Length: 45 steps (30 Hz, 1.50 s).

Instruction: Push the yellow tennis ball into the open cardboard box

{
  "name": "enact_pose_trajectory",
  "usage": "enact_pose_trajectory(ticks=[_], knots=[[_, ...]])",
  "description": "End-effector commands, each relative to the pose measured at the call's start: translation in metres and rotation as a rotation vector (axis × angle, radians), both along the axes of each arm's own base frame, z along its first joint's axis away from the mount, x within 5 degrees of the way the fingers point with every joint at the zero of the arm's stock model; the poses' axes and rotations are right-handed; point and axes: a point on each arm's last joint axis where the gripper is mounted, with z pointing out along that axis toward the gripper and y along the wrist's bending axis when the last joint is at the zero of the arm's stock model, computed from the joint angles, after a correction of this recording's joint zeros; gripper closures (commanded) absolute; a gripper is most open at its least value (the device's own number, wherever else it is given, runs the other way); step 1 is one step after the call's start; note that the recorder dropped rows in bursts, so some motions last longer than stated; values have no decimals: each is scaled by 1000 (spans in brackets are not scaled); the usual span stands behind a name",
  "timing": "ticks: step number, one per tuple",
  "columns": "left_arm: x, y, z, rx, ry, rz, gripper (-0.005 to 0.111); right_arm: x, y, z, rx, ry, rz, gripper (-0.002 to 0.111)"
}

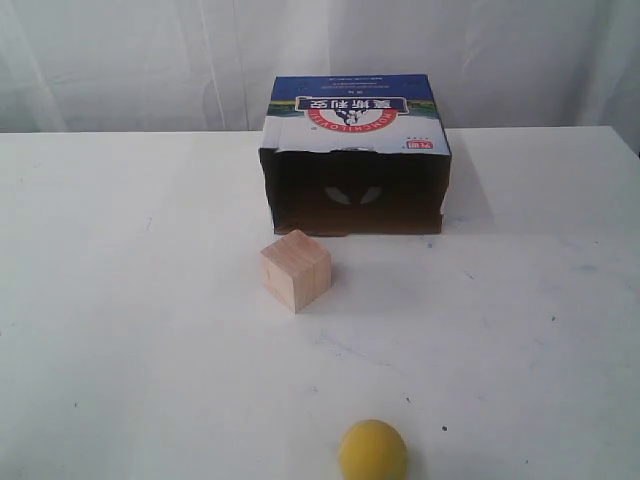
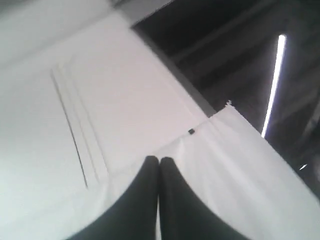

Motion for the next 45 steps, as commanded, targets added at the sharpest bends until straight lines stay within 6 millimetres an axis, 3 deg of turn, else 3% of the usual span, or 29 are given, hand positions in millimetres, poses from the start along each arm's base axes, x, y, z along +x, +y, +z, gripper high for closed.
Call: enact_pose_trajectory(ticks=[1,3,6,8,10,13,17,20,23,26,27,33,39,45], knots=[[0,0,-1,-12,9,6,107,97,13,18,-554,364,-316,108],[0,0,-1,-12,9,6,107,143,10,6,-690,557,-369,108],[0,0,-1,-12,9,6,107,196,8,-36,-928,913,-347,108],[0,0,-1,-12,9,6,107,213,7,-67,-1007,1123,-251,108],[0,0,-1,-12,9,6,107,219,8,-98,-976,1350,-92,108],[0,0,-1,-12,9,6,107,211,13,-123,-781,1608,104,108],[0,0,-1,-12,9,6,107,186,28,-126,-735,1785,278,108],[0,0,-1,-12,9,6,107,165,54,-117,-633,1792,508,108],[0,0,-1,-12,9,6,107,138,84,-112,-710,1795,867,108],[0,0,-1,-12,9,6,107,112,113,-121,-767,1775,1252,108],[0,0,-1,-12,9,6,107,106,120,-126,-776,1762,1309,108],[0,0,-1,-12,9,6,107,93,142,-174,-768,1760,1239,108],[0,0,-1,-12,9,6,107,85,165,-190,-810,1618,1203,108],[0,0,-1,-12,9,6,107,90,172,-225,-856,1752,1179,108]])
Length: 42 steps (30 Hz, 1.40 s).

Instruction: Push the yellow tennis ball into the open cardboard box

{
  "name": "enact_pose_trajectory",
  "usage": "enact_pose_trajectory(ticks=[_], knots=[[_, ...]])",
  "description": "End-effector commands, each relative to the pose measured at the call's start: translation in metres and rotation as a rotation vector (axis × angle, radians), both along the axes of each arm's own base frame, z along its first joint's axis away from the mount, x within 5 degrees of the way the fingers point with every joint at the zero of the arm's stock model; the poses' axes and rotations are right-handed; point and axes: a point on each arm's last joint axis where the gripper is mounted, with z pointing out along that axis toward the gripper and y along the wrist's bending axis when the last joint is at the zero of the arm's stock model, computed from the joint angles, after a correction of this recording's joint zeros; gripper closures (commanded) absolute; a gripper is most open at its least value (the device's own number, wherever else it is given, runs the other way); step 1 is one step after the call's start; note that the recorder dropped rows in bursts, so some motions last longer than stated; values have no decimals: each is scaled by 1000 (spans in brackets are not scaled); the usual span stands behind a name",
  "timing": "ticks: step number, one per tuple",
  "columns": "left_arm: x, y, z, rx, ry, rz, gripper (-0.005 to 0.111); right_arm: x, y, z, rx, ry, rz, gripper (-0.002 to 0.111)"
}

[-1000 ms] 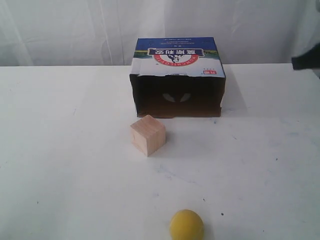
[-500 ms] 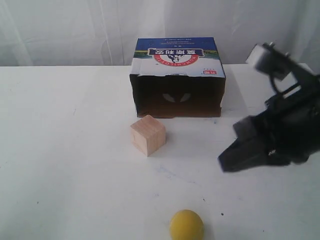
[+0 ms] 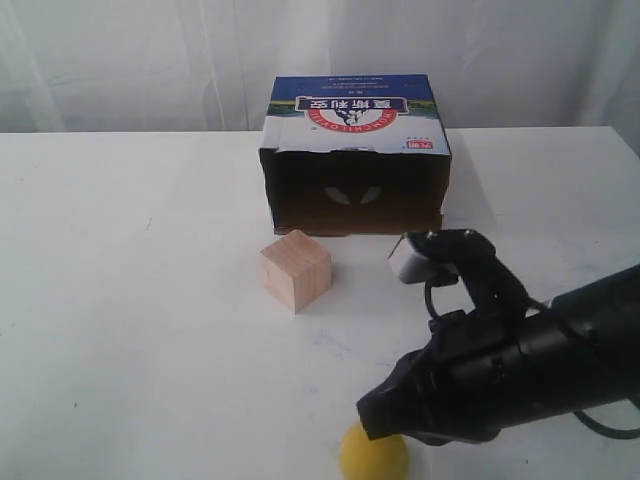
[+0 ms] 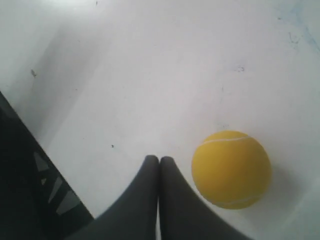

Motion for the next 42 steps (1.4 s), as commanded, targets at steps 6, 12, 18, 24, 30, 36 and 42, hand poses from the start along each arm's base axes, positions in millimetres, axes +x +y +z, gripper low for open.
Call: enact_pose_trajectory(ticks=[6,12,18,24,30,36,42], knots=[[0,0,-1,-12,9,6,107,18,4,-48,-146,56,-31,108],[0,0,-1,-12,9,6,107,34,0,-54,-191,-51,-124,108],[0,0,-1,-12,9,6,107,56,-7,-25,-172,-314,-292,108],[0,0,-1,-12,9,6,107,39,-1,-21,-122,-206,-178,108],[0,0,-1,-12,9,6,107,45,-10,-28,-173,-286,-267,108],[0,0,-1,-12,9,6,107,57,-14,-41,-233,-327,-333,108],[0,0,-1,-12,9,6,107,64,-14,-61,-295,-305,-352,108]])
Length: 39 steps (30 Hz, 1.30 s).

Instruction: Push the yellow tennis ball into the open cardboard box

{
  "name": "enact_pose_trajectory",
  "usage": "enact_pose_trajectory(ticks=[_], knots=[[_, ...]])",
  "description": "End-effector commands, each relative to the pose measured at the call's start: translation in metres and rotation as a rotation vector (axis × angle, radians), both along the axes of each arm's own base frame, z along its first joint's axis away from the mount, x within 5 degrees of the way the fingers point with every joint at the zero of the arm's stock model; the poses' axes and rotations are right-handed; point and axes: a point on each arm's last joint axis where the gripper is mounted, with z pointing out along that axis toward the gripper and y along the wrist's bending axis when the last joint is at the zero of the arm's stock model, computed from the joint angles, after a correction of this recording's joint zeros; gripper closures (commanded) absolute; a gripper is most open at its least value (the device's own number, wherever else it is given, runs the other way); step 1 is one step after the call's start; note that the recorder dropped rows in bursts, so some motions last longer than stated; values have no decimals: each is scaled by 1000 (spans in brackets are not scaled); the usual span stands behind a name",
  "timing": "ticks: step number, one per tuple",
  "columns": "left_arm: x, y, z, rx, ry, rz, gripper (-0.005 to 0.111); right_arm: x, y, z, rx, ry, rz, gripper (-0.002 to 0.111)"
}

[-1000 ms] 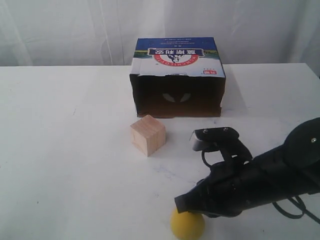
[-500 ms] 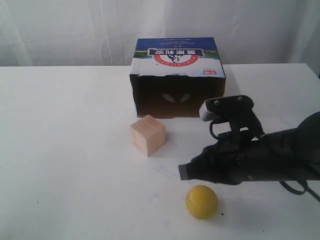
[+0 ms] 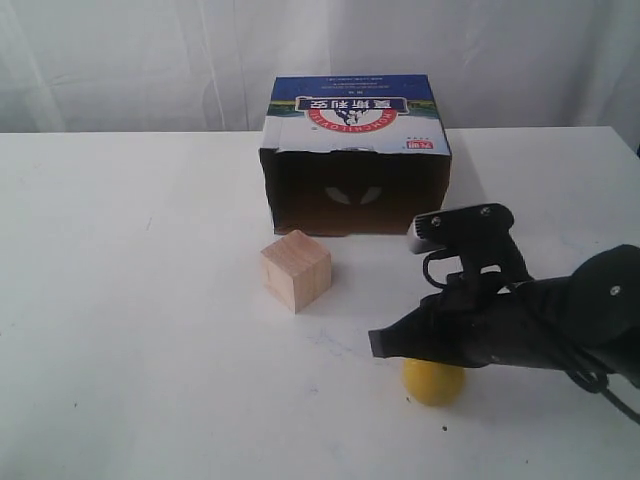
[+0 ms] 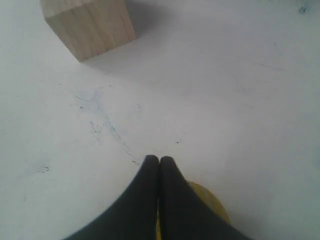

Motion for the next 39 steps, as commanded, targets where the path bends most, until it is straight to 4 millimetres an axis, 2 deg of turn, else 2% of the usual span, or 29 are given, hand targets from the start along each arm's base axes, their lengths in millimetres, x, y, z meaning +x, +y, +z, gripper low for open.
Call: enact_pose_trajectory(ticks=[1,6,14,19,22,25,28,31,34,36,37,39], knots=[[0,0,-1,-12,9,6,107,6,-3,-15,-56,-7,-36,108],[0,0,-1,-12,9,6,107,9,-4,-24,-85,-6,-54,108],[0,0,-1,-12,9,6,107,18,-8,-18,-108,-105,-114,108],[0,0,-1,-12,9,6,107,30,-21,13,-121,-359,-249,108],[0,0,-1,-12,9,6,107,27,-27,35,-131,-451,-257,108],[0,0,-1,-12,9,6,107,16,-26,44,-163,-415,-152,108],[0,0,-1,-12,9,6,107,8,-27,40,-115,-278,-101,108],[0,0,-1,-12,9,6,107,11,-37,36,-57,-189,-174,108],[0,0,-1,-12,9,6,107,22,-57,41,-190,-232,-226,108],[0,0,-1,-12,9,6,107,32,-72,48,-380,-268,-242,108],[0,0,-1,-12,9,6,107,38,-81,54,-531,-290,-231,108],[0,0,-1,-12,9,6,107,46,-99,64,-739,-284,-318,108]])
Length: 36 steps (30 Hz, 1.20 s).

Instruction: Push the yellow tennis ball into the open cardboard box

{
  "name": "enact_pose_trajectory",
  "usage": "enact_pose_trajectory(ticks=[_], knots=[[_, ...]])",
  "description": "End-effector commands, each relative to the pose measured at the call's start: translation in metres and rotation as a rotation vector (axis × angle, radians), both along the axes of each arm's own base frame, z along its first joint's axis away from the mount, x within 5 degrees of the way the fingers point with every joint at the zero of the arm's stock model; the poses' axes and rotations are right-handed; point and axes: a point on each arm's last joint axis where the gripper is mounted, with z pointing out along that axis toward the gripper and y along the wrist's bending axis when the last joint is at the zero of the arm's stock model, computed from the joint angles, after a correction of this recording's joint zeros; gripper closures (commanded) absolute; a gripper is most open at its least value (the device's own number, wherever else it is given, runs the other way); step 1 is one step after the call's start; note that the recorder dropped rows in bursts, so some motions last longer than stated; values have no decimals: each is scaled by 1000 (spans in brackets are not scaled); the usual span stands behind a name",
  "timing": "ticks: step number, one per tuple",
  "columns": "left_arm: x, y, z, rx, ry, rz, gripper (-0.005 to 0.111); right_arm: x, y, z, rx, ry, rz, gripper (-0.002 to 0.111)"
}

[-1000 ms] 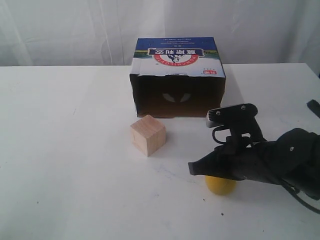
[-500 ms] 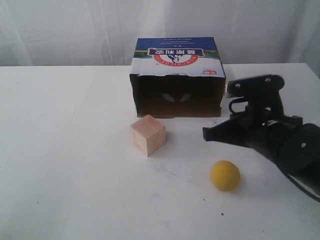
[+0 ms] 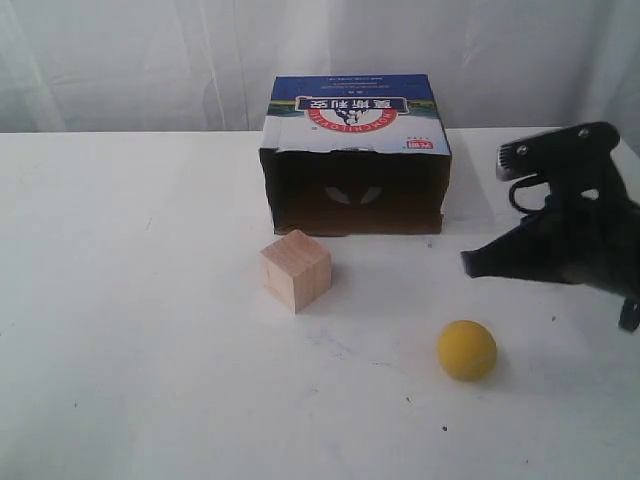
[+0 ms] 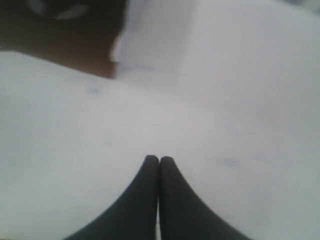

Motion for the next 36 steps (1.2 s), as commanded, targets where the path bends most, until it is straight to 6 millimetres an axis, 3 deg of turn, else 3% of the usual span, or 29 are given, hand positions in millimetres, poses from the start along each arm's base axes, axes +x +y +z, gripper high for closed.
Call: enact_pose_trajectory(ticks=[1,3,7,10,11,12,13,14,15,17,24,29,34,36], knots=[[0,0,-1,-12,9,6,107,16,-39,23,-430,5,-213,108],[0,0,-1,-12,9,6,107,14,-39,26,-441,-3,-229,108],[0,0,-1,-12,9,6,107,9,-24,12,-369,15,-47,108],[0,0,-1,-12,9,6,107,18,-37,0,-532,41,-18,108],[0,0,-1,-12,9,6,107,26,-53,-2,-729,36,-77,108],[0,0,-1,-12,9,6,107,30,-63,-1,-806,25,-161,108],[0,0,-1,-12,9,6,107,30,-85,8,-789,-49,-455,108],[0,0,-1,-12,9,6,107,30,-96,13,-721,-110,-603,108],[0,0,-1,-12,9,6,107,28,-110,20,-531,-220,-807,108],[0,0,-1,-12,9,6,107,29,-121,30,-256,-310,-895,108],[0,0,-1,-12,9,6,107,20,-102,68,93,-378,-652,108],[0,0,-1,-12,9,6,107,14,-93,78,-111,-316,-402,108],[0,0,-1,-12,9,6,107,7,-91,82,-130,-335,-353,108],[0,0,-1,-12,9,6,107,4,-87,79,-64,-344,-323,108]])
